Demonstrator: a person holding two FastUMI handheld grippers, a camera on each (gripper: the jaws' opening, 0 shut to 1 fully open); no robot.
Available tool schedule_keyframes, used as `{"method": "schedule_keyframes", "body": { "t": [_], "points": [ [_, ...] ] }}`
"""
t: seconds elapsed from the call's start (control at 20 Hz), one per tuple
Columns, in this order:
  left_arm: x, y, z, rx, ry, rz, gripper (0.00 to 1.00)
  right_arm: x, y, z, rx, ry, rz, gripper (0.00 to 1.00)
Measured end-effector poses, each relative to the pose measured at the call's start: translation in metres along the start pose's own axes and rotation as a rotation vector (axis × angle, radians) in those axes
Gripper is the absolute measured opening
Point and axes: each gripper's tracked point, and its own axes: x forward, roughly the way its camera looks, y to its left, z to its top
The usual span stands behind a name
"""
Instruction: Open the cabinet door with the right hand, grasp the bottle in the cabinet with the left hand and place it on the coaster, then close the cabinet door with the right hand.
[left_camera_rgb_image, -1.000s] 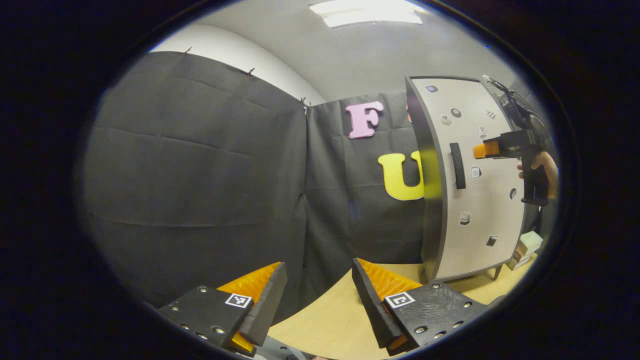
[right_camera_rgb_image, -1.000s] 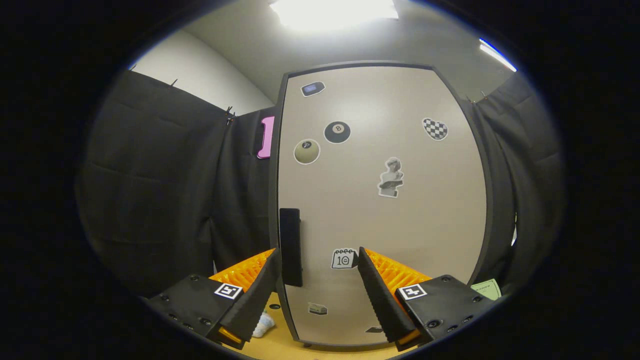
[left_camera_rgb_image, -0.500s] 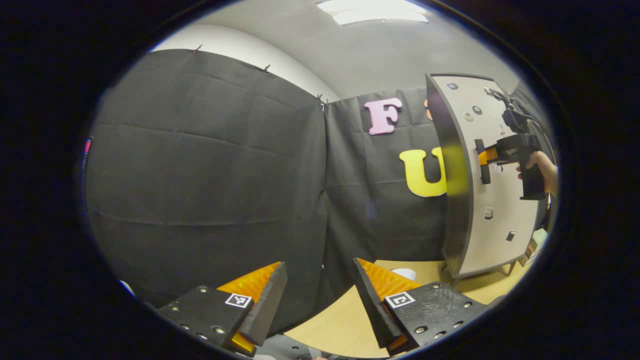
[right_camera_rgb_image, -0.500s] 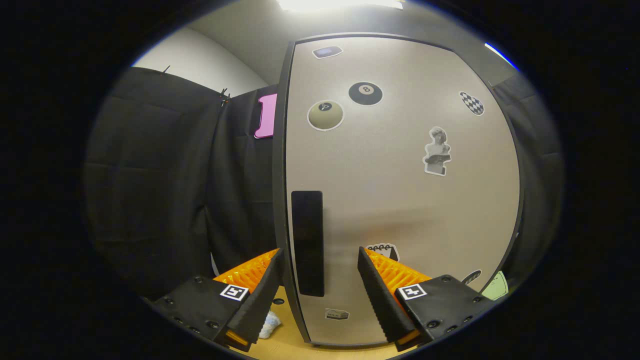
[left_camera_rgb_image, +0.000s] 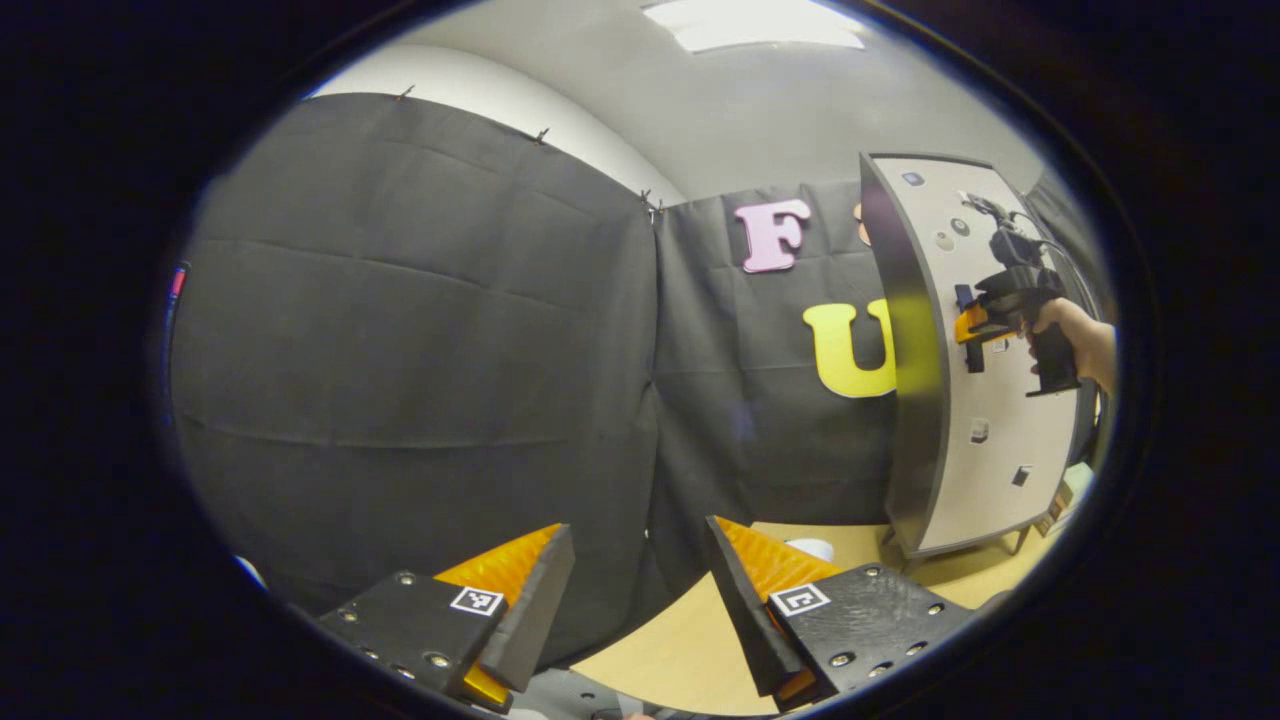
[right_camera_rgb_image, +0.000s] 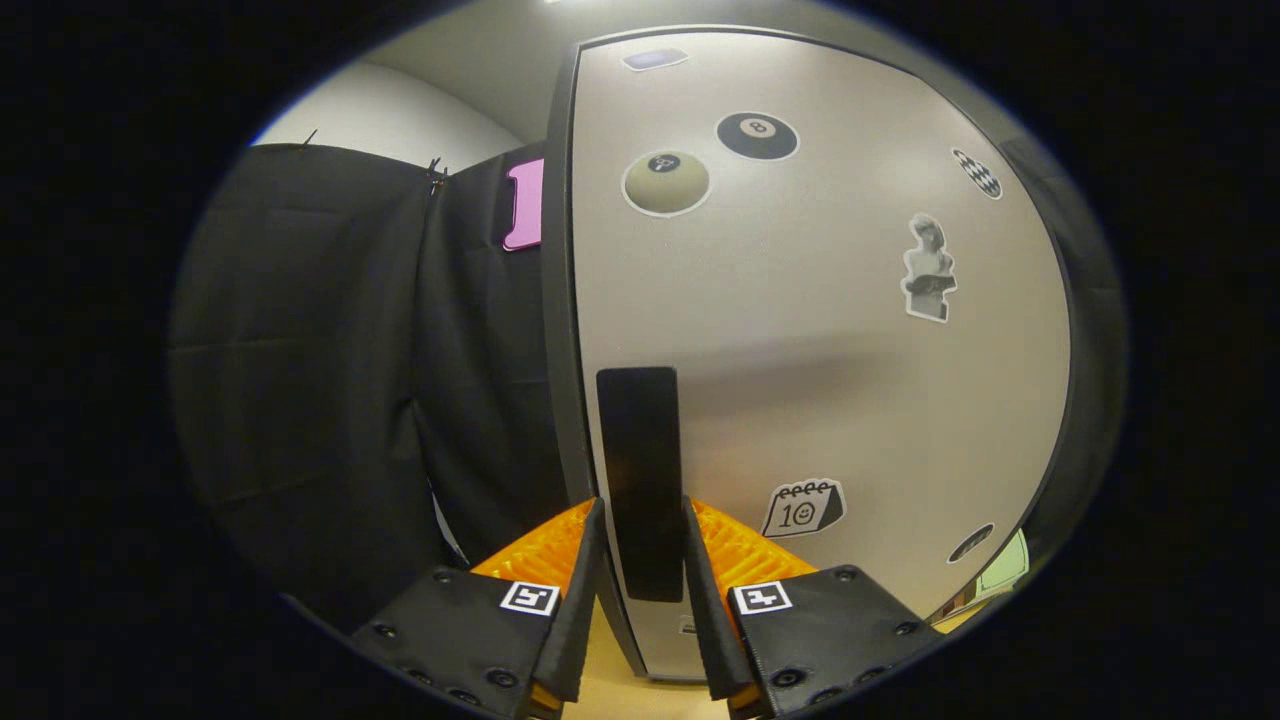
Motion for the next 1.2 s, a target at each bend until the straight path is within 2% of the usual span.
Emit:
{"method": "schedule_keyframes", "body": {
  "t": [0.1, 0.15, 0.2, 0.25, 0.3, 0.55, 0.75, 0.95, 1.2],
  "points": [
    [-0.002, 0.0, -0.004, -0.002, 0.006, -0.005, 0.79, 0.005, 0.001, 0.0, -0.007, 0.008, 0.004, 0.31],
    [-0.001, 0.0, -0.003, -0.002, 0.008, -0.009, 0.79, 0.005, 0.001, 0.0, -0.004, 0.01, 0.005, 0.34],
    [0.0, 0.0, -0.001, -0.002, 0.006, -0.014, 0.8, 0.004, 0.0, -0.001, -0.017, 0.019, 0.009, 0.25],
    [-0.001, 0.0, -0.001, -0.001, 0.002, -0.018, 0.8, 0.001, 0.001, 0.0, -0.017, 0.013, 0.021, 0.24],
    [-0.001, -0.001, 0.001, 0.0, 0.0, -0.023, 0.8, 0.002, 0.001, -0.001, -0.029, 0.017, 0.04, 0.16],
    [-0.001, -0.008, 0.008, 0.013, -0.004, -0.06, 0.8, -0.009, -0.001, -0.004, -0.001, 0.038, 0.143, 0.14],
    [0.005, -0.03, 0.017, 0.02, -0.023, -0.103, 0.8, -0.015, -0.006, -0.005, 0.002, 0.046, 0.209, 0.16],
    [0.006, -0.037, 0.016, 0.029, -0.028, -0.148, 0.8, -0.012, -0.008, -0.002, 0.009, 0.054, 0.238, 0.16],
    [0.019, -0.068, 0.018, 0.027, -0.027, -0.206, 0.8, -0.01, -0.008, -0.001, -0.003, 0.065, 0.255, 0.16]
  ]
}}
